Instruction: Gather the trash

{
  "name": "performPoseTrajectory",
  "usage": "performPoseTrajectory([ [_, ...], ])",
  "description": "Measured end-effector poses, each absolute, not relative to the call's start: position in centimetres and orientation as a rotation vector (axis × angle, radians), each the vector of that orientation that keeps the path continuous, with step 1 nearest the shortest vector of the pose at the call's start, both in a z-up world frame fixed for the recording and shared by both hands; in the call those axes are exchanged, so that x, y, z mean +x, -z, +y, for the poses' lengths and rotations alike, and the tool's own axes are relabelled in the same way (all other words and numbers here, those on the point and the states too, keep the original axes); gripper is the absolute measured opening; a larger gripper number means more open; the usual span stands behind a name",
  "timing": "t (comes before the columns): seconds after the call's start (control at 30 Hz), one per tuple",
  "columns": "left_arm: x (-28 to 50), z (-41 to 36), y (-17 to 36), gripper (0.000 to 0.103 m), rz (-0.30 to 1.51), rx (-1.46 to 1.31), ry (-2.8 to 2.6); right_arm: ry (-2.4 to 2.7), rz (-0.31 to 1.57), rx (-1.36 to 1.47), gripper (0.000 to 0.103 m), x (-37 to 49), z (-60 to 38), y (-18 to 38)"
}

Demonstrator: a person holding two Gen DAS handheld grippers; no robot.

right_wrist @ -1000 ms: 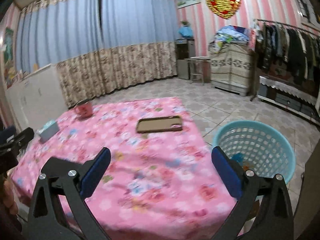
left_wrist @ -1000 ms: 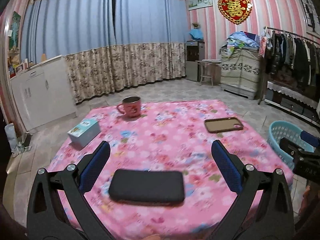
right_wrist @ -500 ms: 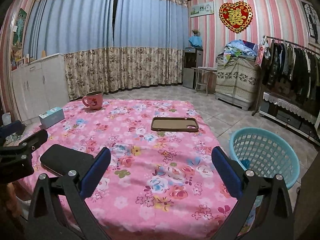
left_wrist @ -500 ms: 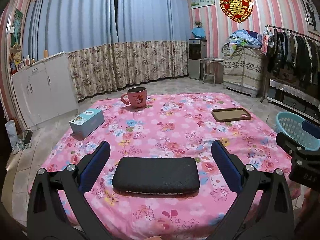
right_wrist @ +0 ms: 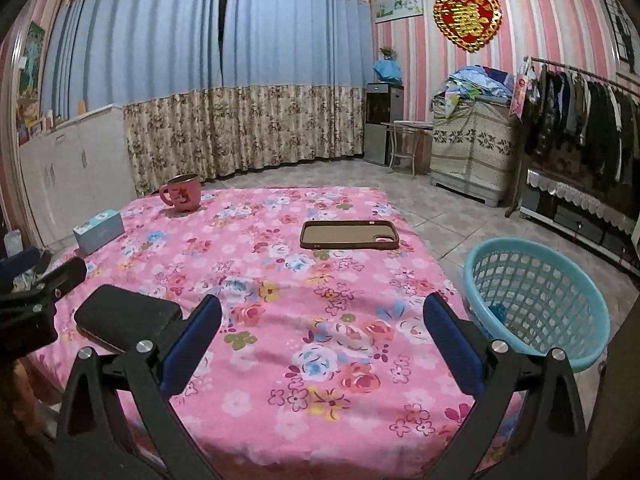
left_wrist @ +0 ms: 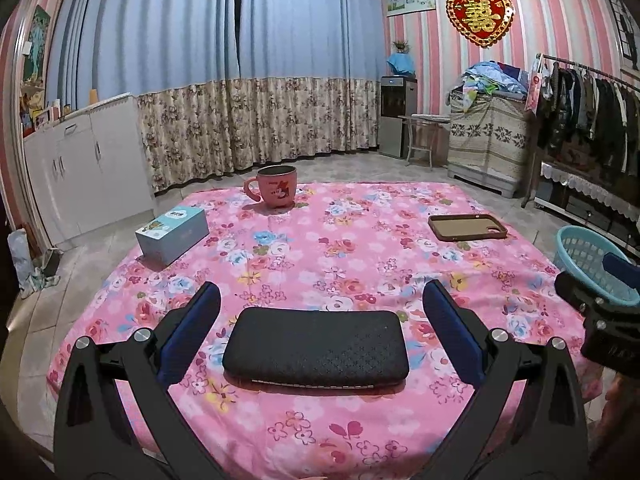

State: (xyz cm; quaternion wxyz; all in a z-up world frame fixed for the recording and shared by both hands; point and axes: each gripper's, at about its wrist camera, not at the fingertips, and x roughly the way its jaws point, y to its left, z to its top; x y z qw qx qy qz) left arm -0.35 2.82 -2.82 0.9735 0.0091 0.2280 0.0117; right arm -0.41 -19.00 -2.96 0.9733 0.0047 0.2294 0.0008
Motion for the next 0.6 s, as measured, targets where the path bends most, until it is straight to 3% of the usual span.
performPoseTrajectory([
  [0.6,-0.77,3.09,2.9,0.098,0.45,0.013,-0.025,-0.009,0.456,-0.022,0.099,-0.71,-18.15,3.13],
])
